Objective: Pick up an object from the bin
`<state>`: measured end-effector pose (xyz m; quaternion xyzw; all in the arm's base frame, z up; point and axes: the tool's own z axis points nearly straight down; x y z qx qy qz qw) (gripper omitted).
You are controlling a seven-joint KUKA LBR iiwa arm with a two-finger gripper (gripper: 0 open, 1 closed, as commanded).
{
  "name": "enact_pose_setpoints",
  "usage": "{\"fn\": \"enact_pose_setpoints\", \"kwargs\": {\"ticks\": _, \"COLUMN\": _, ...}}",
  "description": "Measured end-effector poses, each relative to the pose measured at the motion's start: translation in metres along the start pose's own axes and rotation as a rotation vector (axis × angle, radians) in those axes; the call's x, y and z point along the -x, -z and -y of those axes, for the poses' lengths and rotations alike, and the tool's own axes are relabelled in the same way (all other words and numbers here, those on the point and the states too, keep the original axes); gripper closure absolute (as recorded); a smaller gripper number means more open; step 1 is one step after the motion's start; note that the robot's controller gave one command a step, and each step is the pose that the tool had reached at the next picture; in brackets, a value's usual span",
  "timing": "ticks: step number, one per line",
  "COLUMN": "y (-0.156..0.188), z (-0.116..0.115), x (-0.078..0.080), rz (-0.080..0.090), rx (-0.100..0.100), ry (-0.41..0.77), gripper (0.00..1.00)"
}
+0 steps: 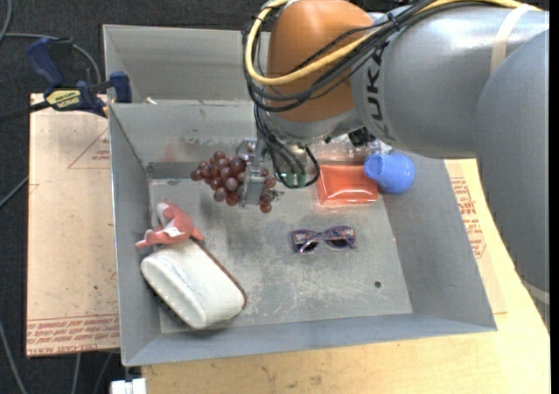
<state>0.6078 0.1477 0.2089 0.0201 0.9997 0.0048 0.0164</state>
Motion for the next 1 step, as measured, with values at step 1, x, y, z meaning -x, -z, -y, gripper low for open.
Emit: {"fn": "enact_pose_setpoints", "kwargs": {"ticks": 1, "y": 0.0894, "z": 0.0007, "x": 0.0042, "rz": 0.002, "rx": 0.001, "ry": -0.029, "gripper": 1.0}}
